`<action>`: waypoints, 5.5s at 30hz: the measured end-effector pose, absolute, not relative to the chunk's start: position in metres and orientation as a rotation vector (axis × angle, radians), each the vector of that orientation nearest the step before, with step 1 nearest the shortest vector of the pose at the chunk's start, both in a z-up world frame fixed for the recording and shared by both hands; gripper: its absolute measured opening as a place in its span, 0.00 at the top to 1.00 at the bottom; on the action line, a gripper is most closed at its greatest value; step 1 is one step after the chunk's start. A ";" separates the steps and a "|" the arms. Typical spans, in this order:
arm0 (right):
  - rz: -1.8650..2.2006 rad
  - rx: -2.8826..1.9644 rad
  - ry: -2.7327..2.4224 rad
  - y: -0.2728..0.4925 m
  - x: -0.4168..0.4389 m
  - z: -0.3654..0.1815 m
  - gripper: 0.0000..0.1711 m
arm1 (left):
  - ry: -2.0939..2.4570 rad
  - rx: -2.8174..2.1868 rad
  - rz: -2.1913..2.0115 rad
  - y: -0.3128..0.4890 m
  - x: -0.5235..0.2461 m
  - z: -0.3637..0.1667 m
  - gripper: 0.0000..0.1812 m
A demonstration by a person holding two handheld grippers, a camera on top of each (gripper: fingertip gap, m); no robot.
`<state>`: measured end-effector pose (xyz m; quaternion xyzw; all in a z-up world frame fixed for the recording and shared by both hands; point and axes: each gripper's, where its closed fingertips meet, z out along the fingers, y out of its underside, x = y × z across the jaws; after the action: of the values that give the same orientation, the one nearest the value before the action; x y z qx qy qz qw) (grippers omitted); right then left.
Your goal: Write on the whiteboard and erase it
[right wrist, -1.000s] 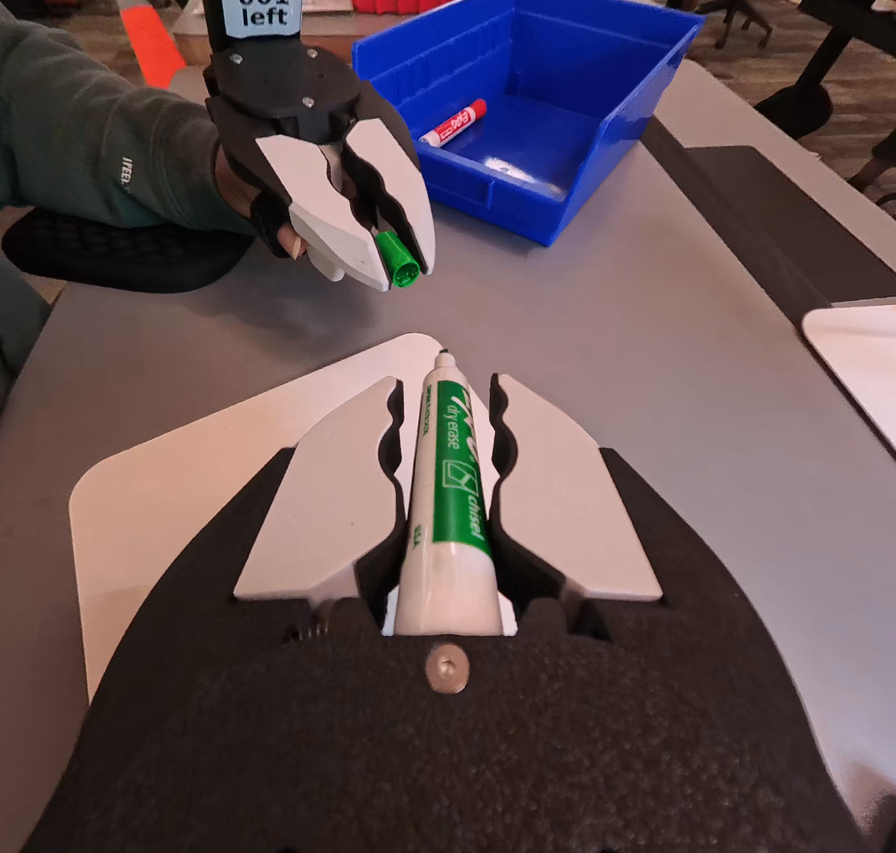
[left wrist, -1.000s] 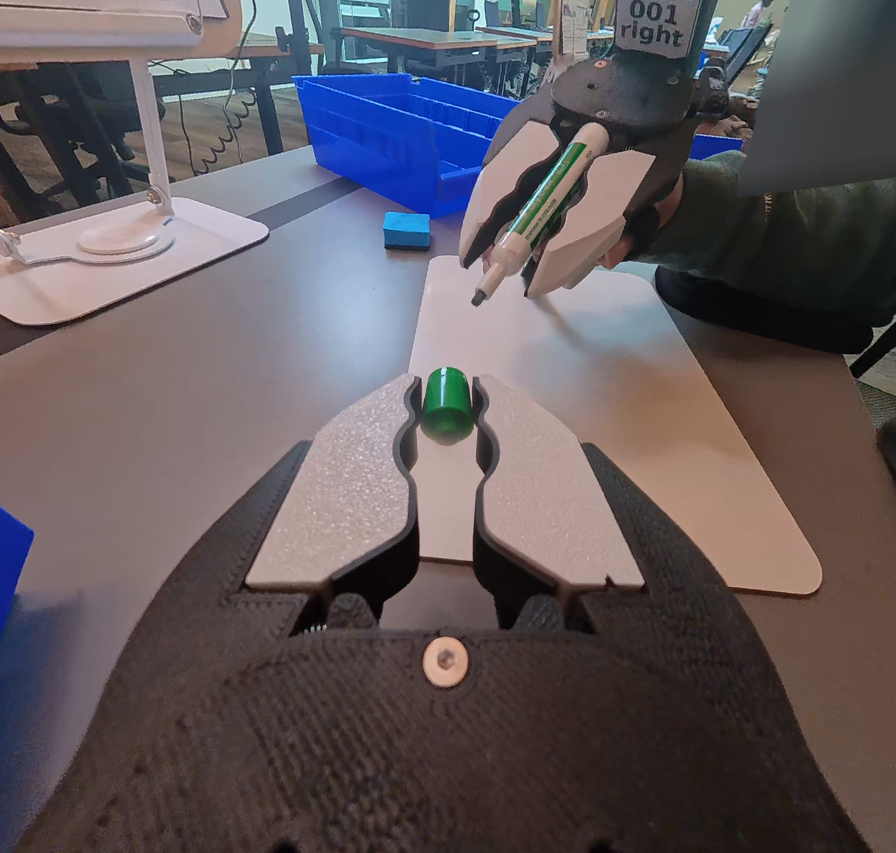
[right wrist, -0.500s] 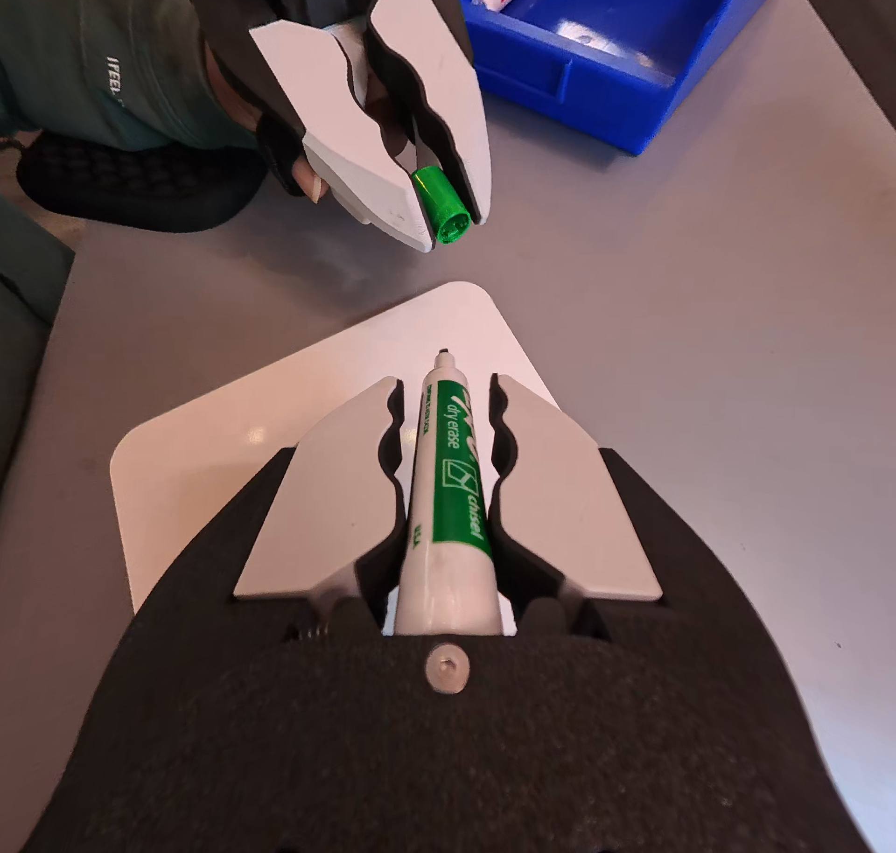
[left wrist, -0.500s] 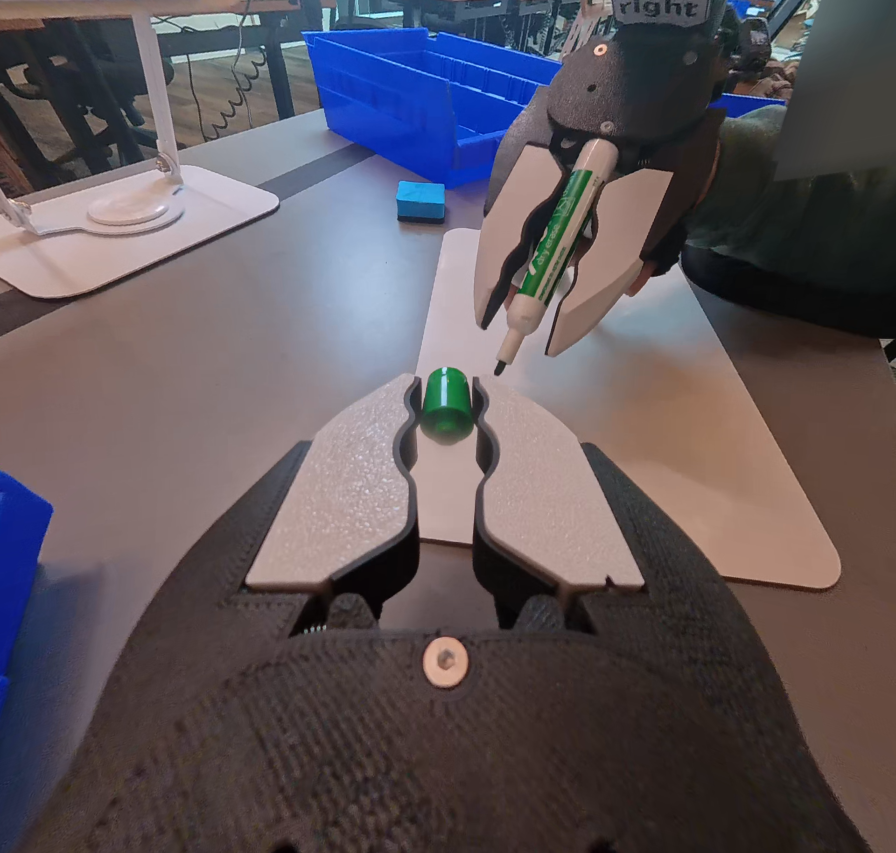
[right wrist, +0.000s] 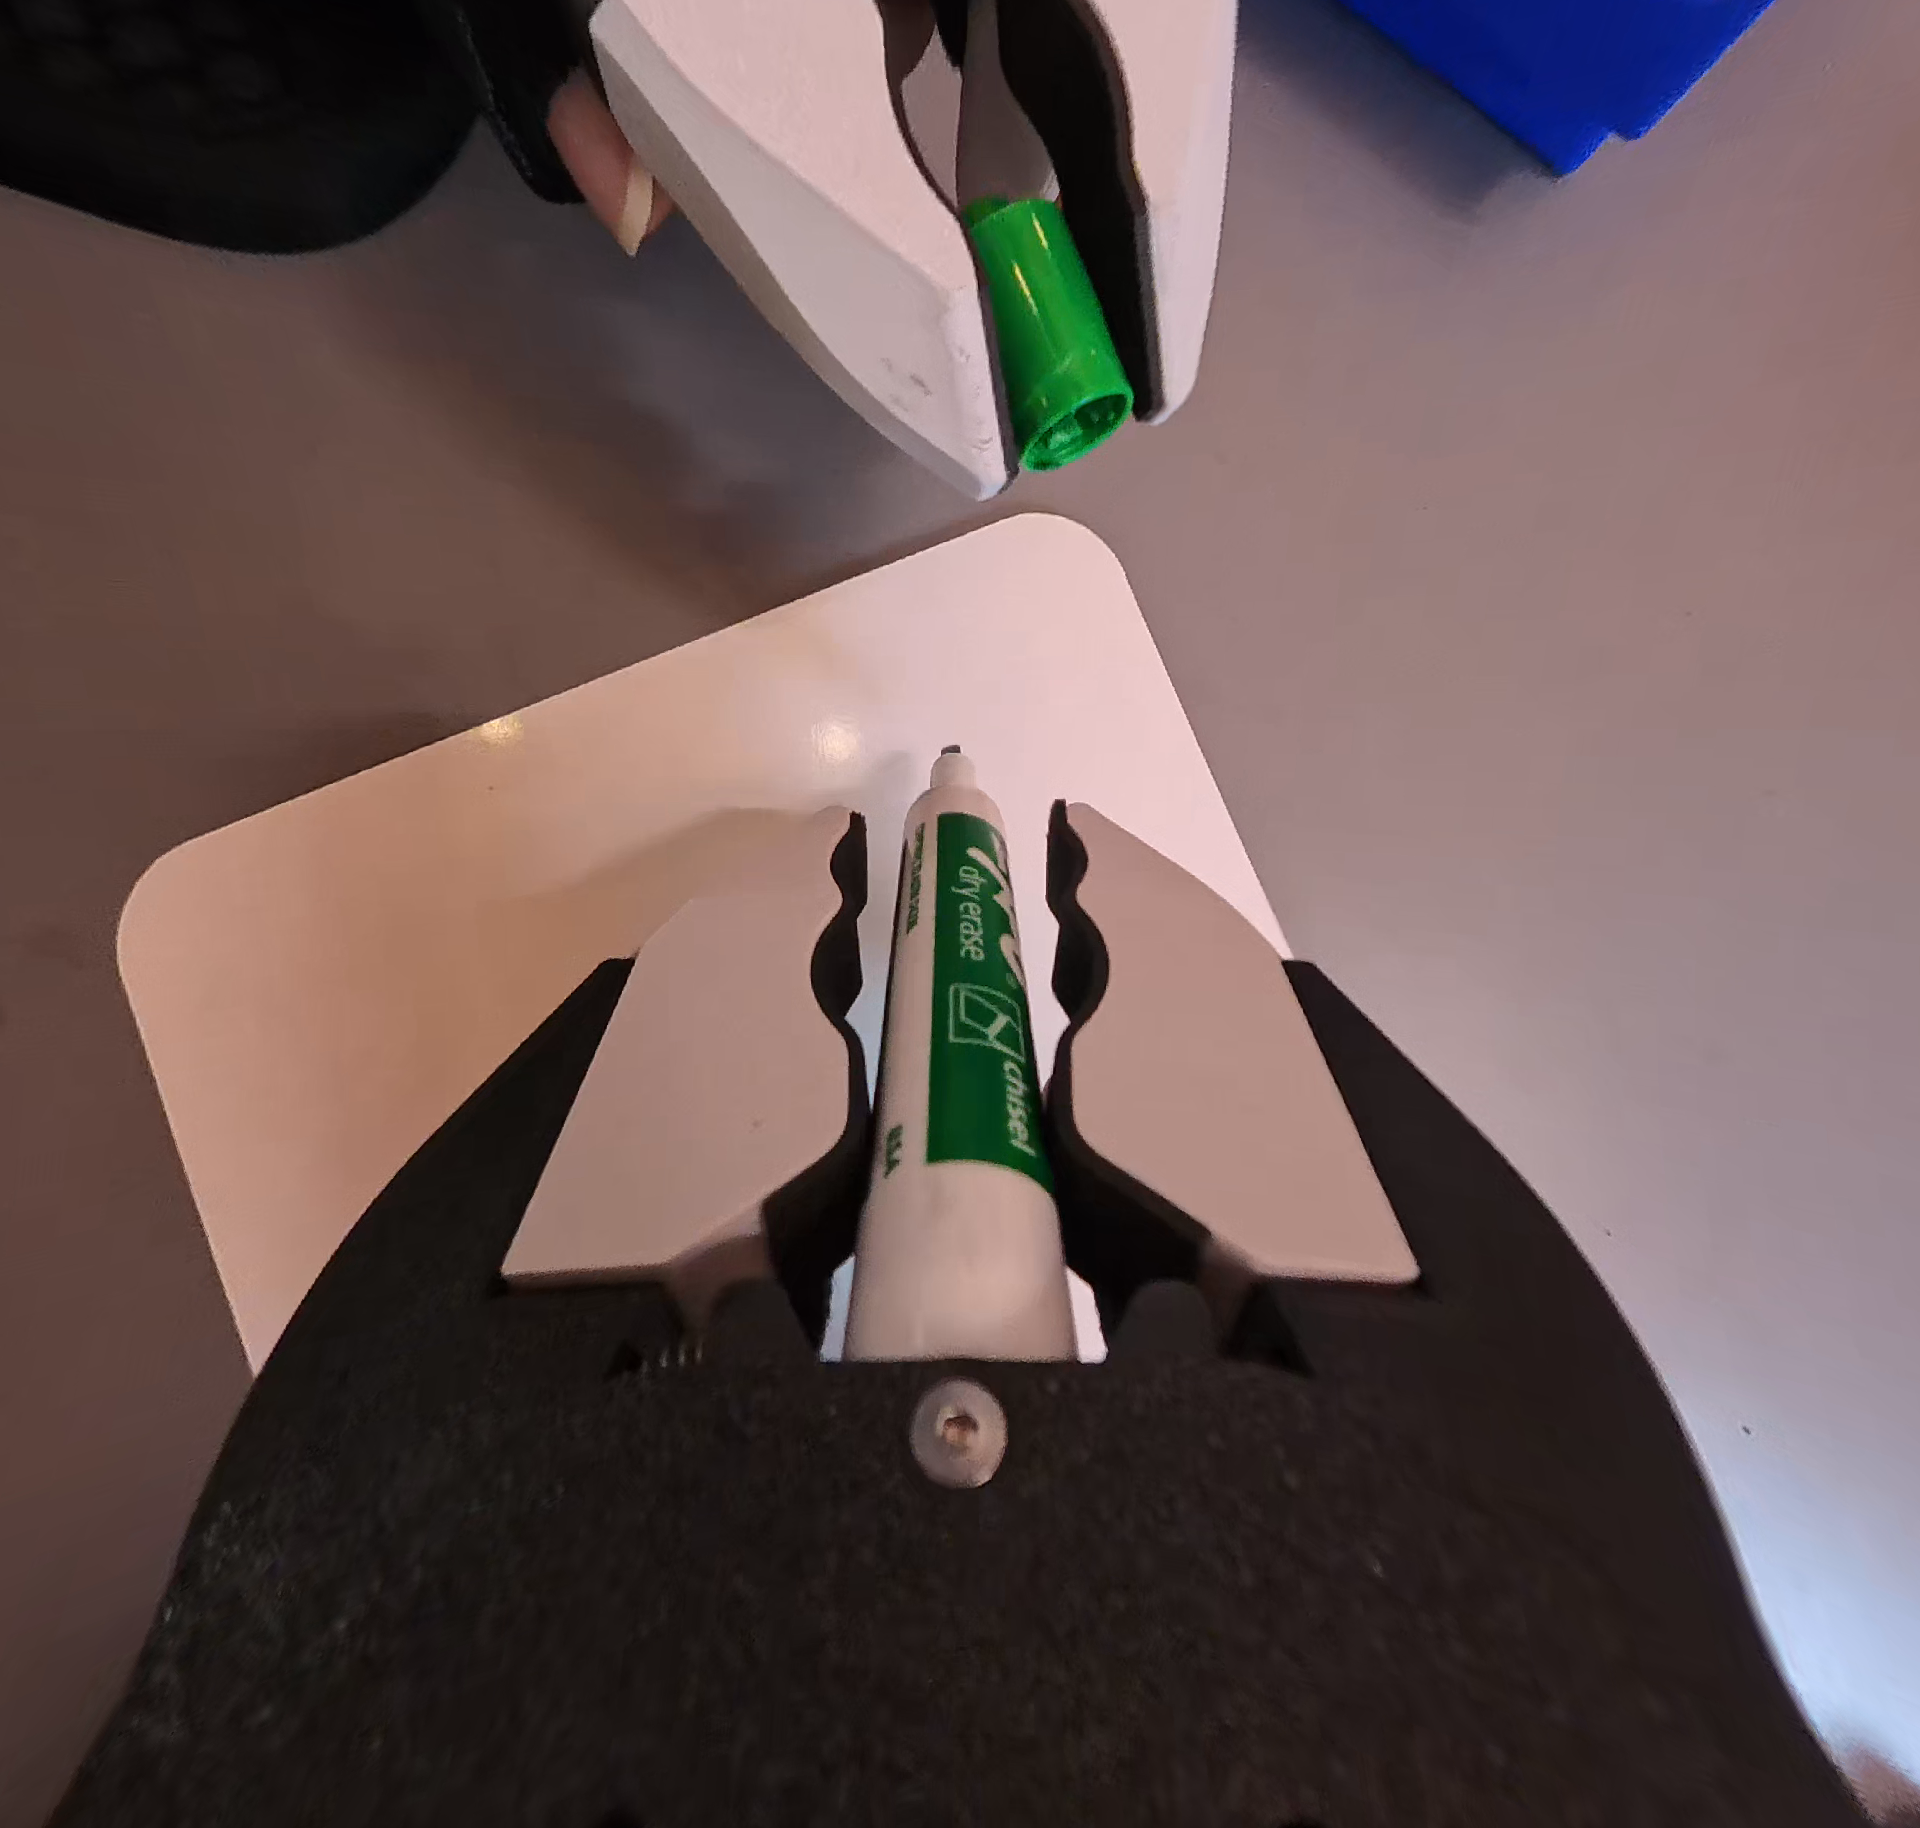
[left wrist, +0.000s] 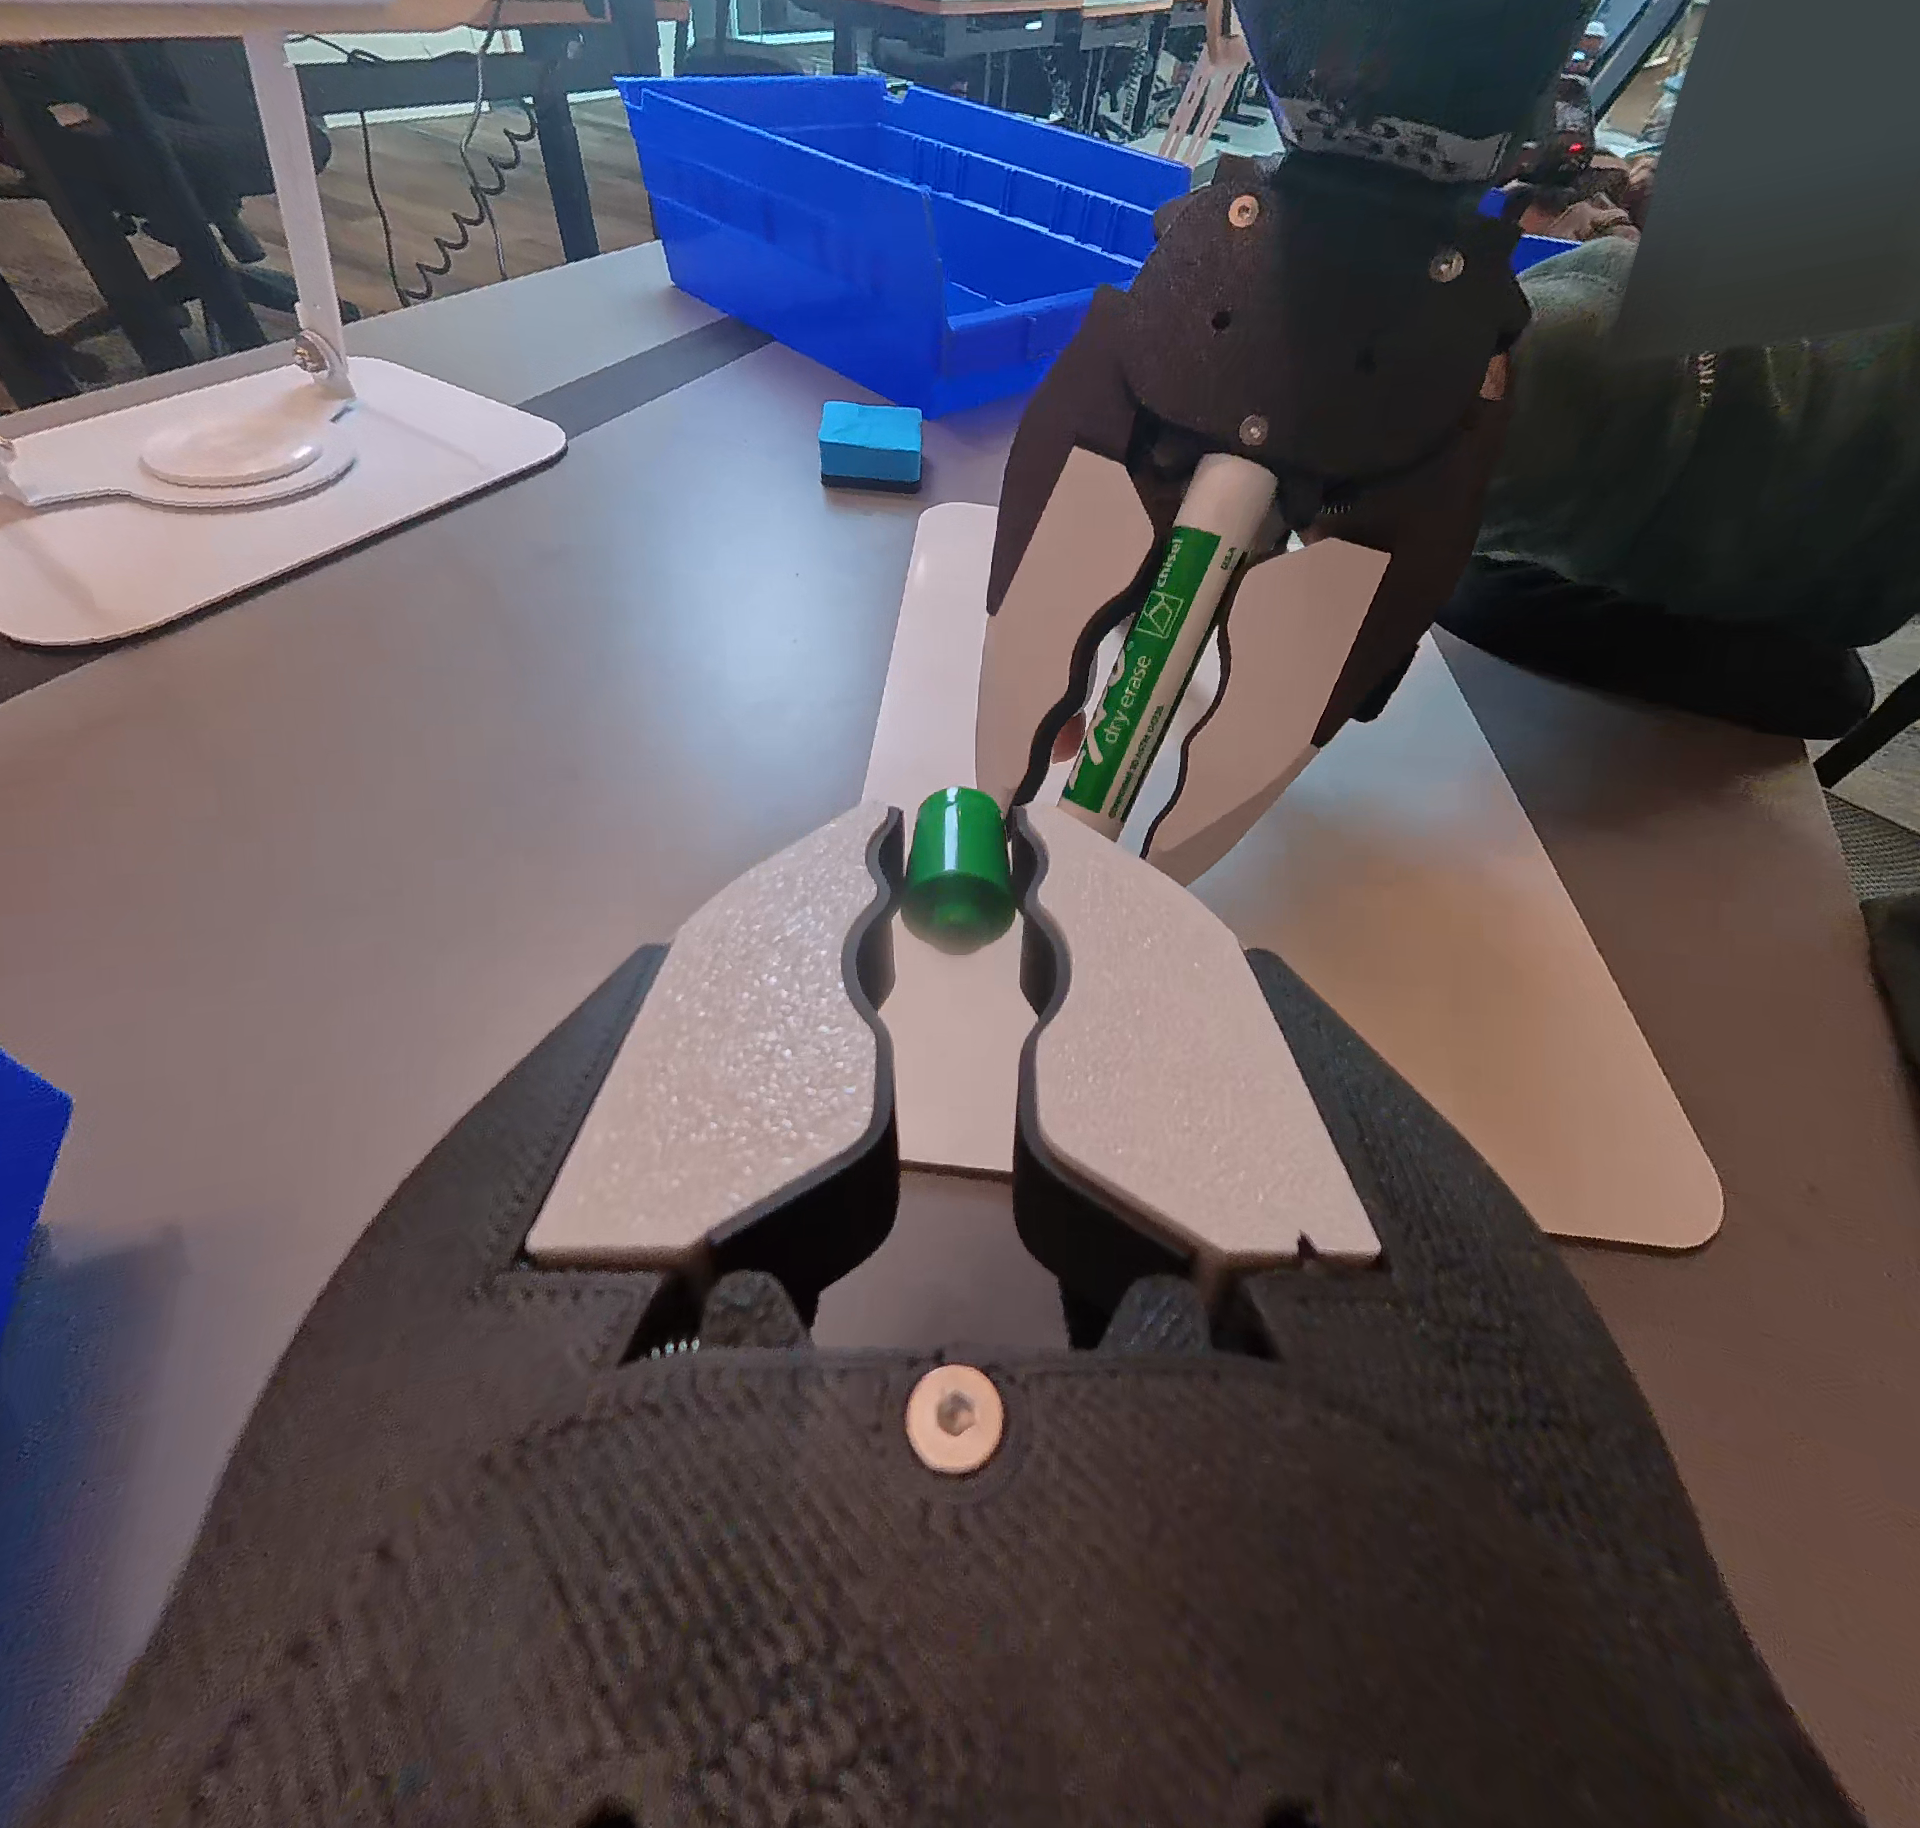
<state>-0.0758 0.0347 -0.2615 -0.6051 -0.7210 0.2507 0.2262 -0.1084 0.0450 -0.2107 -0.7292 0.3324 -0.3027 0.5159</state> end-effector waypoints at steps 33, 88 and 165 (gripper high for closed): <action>0.592 -1.750 -2.088 0.037 -0.086 -0.271 0.80 | 0.772 -1.783 -0.741 0.048 -0.113 -0.213 0.89; 0.529 -1.859 -2.124 0.039 -0.084 -0.279 0.80 | 0.754 -1.775 -0.756 0.049 -0.115 -0.210 0.89; 0.413 -1.920 -2.080 0.058 -0.025 -0.266 0.80 | 0.759 -1.801 -0.764 0.050 -0.114 -0.217 0.89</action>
<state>-0.0251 0.0577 -0.2665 -0.6646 -0.7199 0.1429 0.1400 -0.1140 0.0502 -0.2175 -0.7441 0.3135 -0.3156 0.4985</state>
